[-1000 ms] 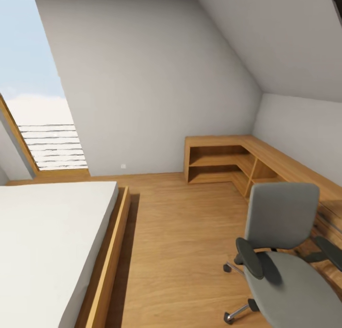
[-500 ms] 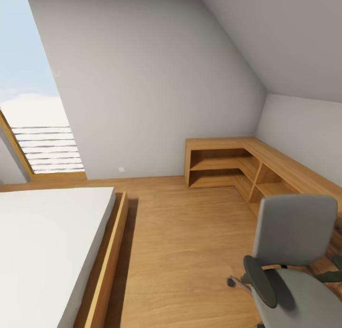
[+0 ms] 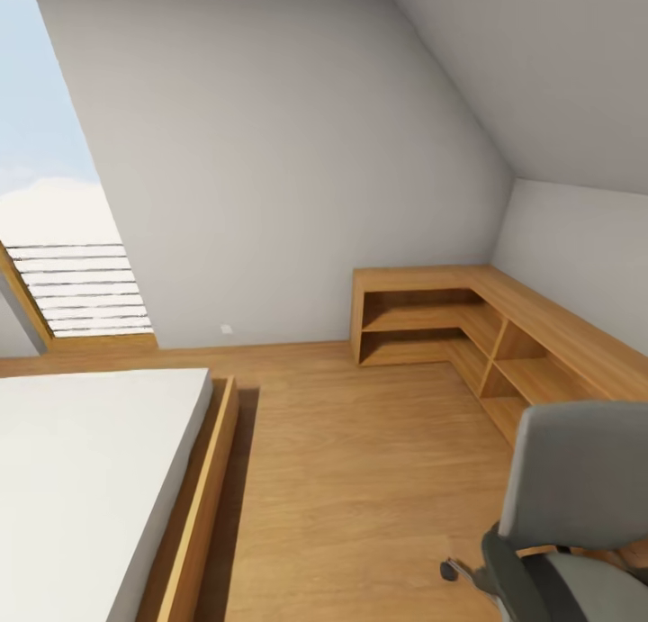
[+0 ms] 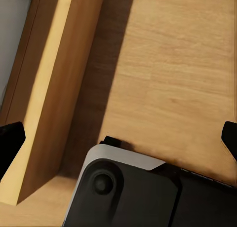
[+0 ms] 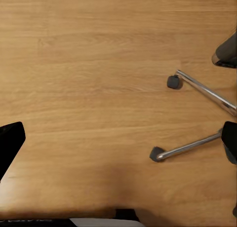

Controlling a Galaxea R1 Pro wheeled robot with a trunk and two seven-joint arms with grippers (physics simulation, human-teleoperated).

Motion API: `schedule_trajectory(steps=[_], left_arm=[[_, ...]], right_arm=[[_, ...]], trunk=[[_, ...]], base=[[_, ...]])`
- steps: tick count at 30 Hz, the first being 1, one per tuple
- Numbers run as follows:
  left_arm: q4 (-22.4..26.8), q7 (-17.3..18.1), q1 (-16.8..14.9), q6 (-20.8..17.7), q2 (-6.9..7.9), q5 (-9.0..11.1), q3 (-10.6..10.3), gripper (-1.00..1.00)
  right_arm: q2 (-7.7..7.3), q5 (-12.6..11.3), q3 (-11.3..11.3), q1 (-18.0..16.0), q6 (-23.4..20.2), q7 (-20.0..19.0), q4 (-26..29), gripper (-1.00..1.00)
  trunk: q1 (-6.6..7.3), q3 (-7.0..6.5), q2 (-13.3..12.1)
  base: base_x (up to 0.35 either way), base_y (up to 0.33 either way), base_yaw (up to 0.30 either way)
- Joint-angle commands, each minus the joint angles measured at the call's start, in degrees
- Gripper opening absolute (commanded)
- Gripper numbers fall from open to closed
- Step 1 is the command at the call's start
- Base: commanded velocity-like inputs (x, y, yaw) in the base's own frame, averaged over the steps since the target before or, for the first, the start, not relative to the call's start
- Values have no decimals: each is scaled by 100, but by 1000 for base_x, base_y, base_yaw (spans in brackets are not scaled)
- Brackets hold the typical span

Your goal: In the bedroom, organize the workspace by keeping the computer under the desk, ensuring the monitor is on the desk, placing the keyboard on the desk next to the monitor, placing the mouse on the desk next to the keyboard, moving the folder from the swivel chair onto the desk next to the mouse, stacking the notebook on top of the folder with the pen on top of the notebook, and positioning the swivel chair next to the desk.

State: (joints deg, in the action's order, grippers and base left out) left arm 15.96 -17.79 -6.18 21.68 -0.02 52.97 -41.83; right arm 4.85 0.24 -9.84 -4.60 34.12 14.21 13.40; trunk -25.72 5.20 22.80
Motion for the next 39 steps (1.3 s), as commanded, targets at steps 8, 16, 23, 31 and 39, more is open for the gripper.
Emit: schedule_trajectory(steps=[8, 16, 23, 31, 39], left_arm=[[3, -40, -6, 21, 2, 29, -47, 100], [3, -40, -6, 21, 2, 29, -48, 100], [3, -40, -6, 22, 2, 29, -52, 100], [3, -40, -6, 23, 2, 29, -53, 100], [3, -40, -6, 23, 2, 29, -52, 100]], right_arm=[[-2, 3, -44, -6, 7, 53, -4, 100], [-2, 3, -44, -6, 7, 52, -4, 100], [-5, 3, -44, -4, 7, 48, -4, 100], [-7, 3, -44, -5, 7, 39, -4, 100], [-6, 3, -44, -6, 7, 22, -4, 100]], trunk=[[-6, 12, 11], [-6, 12, 11], [-6, 12, 11], [-6, 12, 11], [-6, 12, 11]], base=[[326, 0, 0], [326, 0, 0], [326, 0, 0], [326, 0, 0], [326, 0, 0]])
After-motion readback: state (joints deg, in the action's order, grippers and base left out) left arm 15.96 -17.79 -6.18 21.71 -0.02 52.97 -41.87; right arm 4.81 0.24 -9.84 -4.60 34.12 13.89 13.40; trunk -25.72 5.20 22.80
